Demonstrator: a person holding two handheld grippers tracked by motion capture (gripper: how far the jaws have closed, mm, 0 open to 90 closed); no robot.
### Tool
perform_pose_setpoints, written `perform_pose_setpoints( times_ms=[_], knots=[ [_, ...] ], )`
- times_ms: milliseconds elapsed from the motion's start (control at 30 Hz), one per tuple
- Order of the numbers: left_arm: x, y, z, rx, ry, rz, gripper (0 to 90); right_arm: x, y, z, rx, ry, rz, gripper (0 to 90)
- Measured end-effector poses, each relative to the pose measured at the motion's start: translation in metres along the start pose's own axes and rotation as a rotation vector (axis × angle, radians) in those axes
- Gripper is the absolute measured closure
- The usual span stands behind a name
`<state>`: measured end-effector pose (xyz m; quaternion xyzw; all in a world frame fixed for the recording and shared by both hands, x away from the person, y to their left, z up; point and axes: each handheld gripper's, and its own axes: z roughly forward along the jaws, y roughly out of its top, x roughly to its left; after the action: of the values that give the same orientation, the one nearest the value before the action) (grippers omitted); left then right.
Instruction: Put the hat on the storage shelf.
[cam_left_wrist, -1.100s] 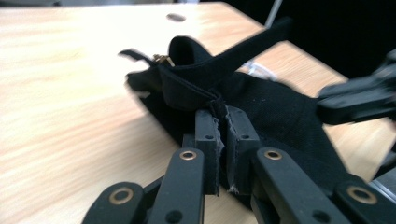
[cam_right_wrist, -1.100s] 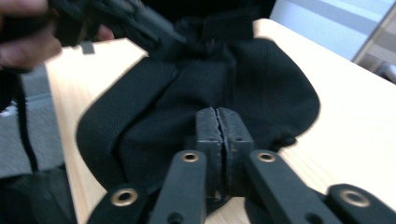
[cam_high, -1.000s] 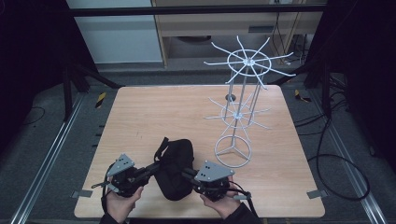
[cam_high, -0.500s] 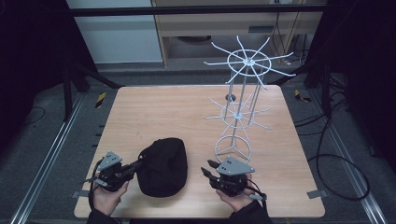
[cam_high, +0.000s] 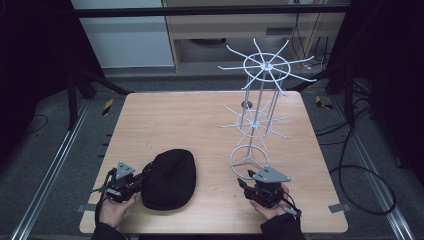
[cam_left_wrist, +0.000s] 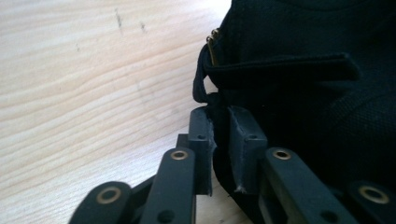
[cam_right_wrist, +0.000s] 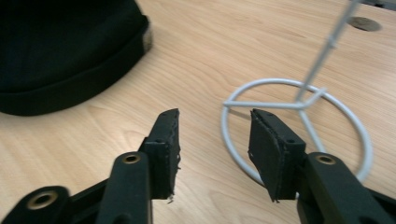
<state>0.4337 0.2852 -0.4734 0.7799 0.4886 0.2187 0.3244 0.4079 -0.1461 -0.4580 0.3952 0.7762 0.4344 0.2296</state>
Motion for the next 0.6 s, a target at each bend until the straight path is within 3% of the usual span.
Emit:
perform_pose_setpoints(
  times_ms=[133, 267, 600],
  knots=[
    [0.003, -0.001, -0.001, 0.013, 0.025, 0.0, 68.1, -0.011, -0.004, -0.007, -0.006, -0.03, 0.024, 50.3],
    [0.004, 0.002, -0.011, -0.018, 0.055, -0.007, 61.6, -0.023, -0.009, -0.012, -0.004, -0.056, 0.047, 48.8],
    [0.005, 0.024, -0.042, -0.134, 0.015, -0.051, 52.2, -0.056, -0.019, -0.026, -0.003, -0.138, 0.125, 47.4]
  ],
)
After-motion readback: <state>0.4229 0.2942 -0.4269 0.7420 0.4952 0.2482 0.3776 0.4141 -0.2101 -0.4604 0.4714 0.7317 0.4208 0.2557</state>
